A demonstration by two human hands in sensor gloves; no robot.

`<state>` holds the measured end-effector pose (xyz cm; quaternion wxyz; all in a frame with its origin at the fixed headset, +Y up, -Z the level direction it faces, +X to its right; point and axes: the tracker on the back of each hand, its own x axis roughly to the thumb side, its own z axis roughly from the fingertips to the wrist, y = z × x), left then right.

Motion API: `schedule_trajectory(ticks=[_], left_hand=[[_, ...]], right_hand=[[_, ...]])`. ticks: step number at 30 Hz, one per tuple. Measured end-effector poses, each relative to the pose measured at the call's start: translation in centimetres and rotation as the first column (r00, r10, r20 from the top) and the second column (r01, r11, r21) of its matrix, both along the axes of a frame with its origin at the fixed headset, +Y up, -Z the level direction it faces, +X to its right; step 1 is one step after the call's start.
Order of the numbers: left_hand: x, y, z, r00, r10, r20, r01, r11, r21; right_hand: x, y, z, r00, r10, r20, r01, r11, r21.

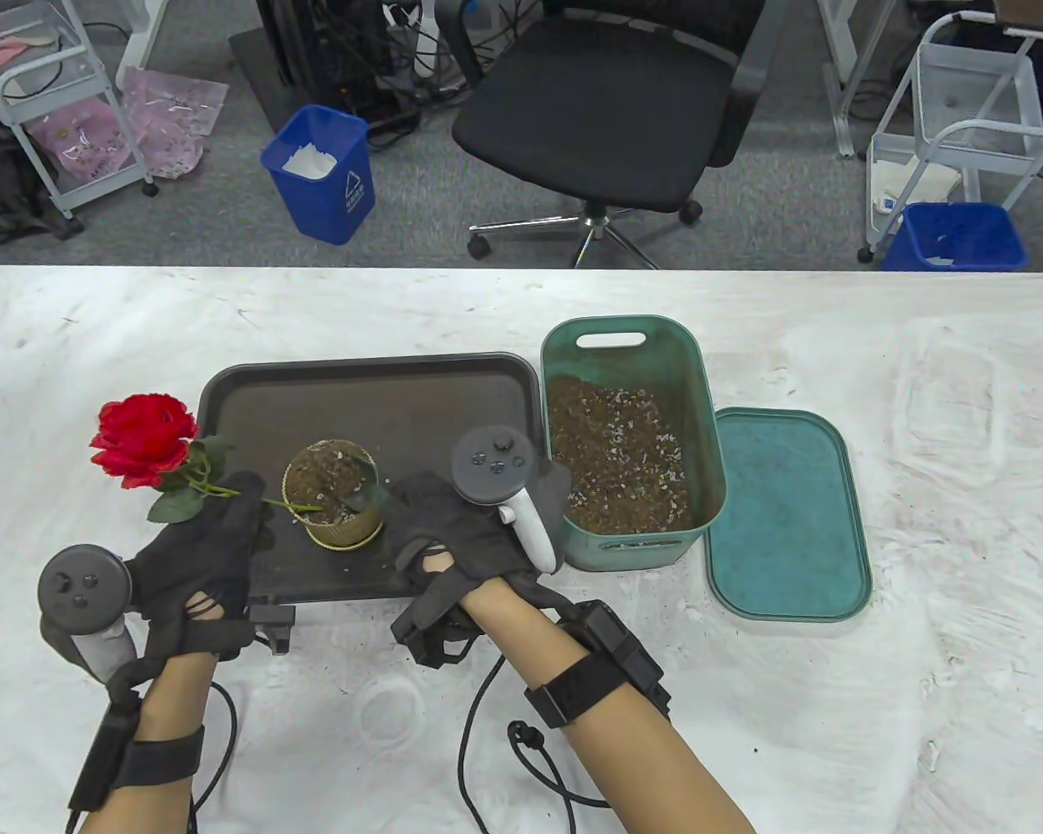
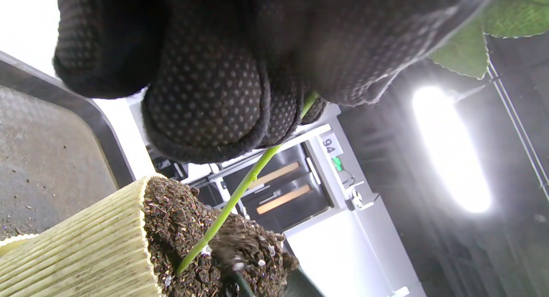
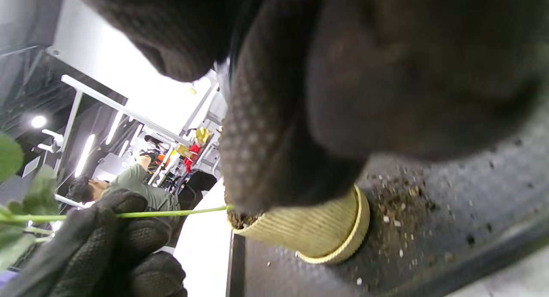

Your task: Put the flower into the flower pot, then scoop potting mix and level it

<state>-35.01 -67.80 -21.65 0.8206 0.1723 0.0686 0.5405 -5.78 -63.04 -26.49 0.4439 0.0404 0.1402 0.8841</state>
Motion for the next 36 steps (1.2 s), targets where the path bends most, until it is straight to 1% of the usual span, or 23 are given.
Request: schedule_trajectory(ticks=[6, 8, 14, 18, 22, 25, 31, 33, 34, 35, 36], left_hand=[[0.0, 0.0, 0.0, 1.0, -0.001, 0.002, 0.001, 1.0, 0.001], [0.0, 0.0, 0.0, 1.0, -0.001, 0.002, 0.001, 1.0, 0.001], [-0.1, -0.1, 0.0, 1.0, 0.002, 0.0, -0.002, 1.0, 0.0], [0.0, -0.1, 0.0, 1.0, 0.002, 0.001, -0.002, 1.0, 0.0], [0.0, -0.1, 0.0, 1.0, 0.002, 0.002, -0.002, 1.0, 0.001], [0.0, -0.1, 0.0, 1.0, 0.004, 0.002, -0.004, 1.0, 0.0], [0.0, -0.1, 0.0, 1.0, 0.012, 0.005, -0.012, 1.0, -0.002], [0.0, -0.1, 0.0, 1.0, 0.015, 0.005, -0.015, 1.0, -0.003], [0.0, -0.1, 0.0, 1.0, 0.016, 0.005, -0.016, 1.0, -0.004], [0.0, -0.1, 0.0, 1.0, 0.018, 0.004, -0.018, 1.0, -0.004], [0.0, -0.1, 0.0, 1.0, 0.018, 0.003, -0.018, 1.0, -0.004]], right_hand=[[-1.2, 0.8, 0.5, 0.993, 0.117, -0.005, -0.116, 0.987, 0.114], [-1.5, 1.0, 0.8, 0.984, 0.177, 0.001, -0.174, 0.969, 0.173], [-2.2, 1.2, 1.7, 0.963, 0.268, 0.017, -0.261, 0.919, 0.294], [-2.8, 1.5, 2.3, 0.927, 0.372, 0.052, -0.36, 0.839, 0.407], [-3.3, 1.3, 2.7, 0.898, 0.433, 0.082, -0.418, 0.777, 0.47], [-3.7, 1.0, 2.8, 0.866, 0.486, 0.113, -0.468, 0.713, 0.522], [-3.3, 0.8, 3.2, 0.861, 0.474, 0.186, -0.483, 0.646, 0.591], [-2.8, 1.0, 3.4, 0.871, 0.444, 0.212, -0.475, 0.646, 0.598], [-2.4, 1.1, 3.5, 0.889, 0.397, 0.227, -0.449, 0.665, 0.597], [-1.8, 1.2, 3.6, 0.916, 0.32, 0.242, -0.401, 0.713, 0.576], [-1.2, 1.1, 3.7, 0.942, 0.226, 0.249, -0.328, 0.779, 0.535]])
